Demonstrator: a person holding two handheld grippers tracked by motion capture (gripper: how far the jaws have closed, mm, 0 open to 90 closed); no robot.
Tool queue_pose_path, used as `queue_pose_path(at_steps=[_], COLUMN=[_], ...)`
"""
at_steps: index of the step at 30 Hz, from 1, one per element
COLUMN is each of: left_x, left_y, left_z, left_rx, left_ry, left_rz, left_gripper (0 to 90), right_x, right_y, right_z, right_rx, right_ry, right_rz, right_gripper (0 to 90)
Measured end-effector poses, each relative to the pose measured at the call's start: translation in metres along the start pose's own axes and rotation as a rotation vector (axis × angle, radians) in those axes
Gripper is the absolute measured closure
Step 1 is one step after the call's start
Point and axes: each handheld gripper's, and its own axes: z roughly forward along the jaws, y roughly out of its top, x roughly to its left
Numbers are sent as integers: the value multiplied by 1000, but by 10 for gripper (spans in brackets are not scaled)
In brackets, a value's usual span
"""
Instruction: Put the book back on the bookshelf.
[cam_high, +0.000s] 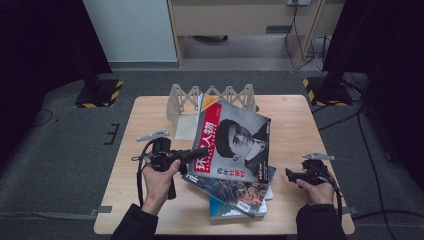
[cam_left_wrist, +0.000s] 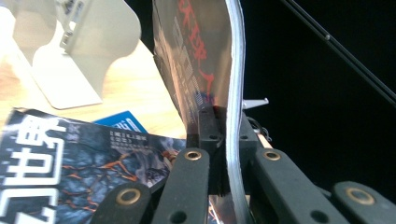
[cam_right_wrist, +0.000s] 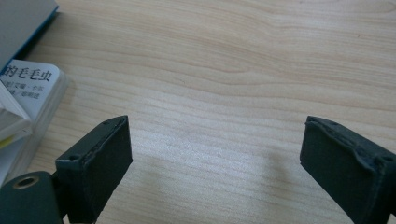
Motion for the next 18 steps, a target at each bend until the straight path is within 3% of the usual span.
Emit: queue_pose_path(at_steps=[5, 10, 18], left_x=[4, 8, 14], left_y=[8, 14, 26], left_z=[-15, -29, -56], left_rx=[-26, -61, -105], left_ry=[48, 66, 128], left_rz=[22, 13, 24], left_gripper=[860, 860, 860], right_x=[0, -1, 0], right_y=[-3, -5, -10], right_z=[4, 7, 9], right_rx=[38, 74, 45], right_ry=[8, 22, 13], right_rz=[-8, -25, -46], right_gripper=[87, 67, 38])
